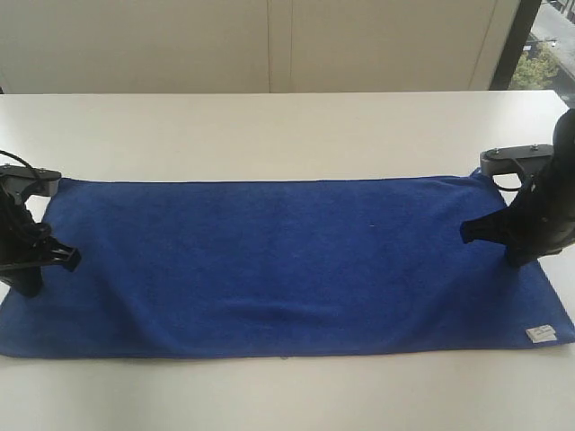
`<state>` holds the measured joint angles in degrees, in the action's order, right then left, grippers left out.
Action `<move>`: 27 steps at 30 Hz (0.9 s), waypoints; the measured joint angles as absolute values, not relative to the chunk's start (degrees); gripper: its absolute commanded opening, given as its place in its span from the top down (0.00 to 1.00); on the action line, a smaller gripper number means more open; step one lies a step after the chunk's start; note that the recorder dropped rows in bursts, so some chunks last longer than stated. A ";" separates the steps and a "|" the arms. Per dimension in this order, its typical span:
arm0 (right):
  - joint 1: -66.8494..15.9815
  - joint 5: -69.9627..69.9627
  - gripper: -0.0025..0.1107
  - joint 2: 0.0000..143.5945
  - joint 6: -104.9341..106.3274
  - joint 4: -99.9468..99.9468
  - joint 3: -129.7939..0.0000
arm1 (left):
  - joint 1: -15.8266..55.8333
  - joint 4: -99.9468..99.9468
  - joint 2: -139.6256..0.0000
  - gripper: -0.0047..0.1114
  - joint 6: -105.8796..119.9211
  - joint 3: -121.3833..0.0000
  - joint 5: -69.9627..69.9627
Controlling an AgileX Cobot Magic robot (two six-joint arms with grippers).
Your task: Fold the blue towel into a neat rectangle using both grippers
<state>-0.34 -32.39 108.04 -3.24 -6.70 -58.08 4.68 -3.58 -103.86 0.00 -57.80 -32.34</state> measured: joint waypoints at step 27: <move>-0.34 -31.75 0.98 100.00 -7.94 -9.75 -58.08 | 4.68 7.24 -100.83 0.96 8.25 -63.58 -36.02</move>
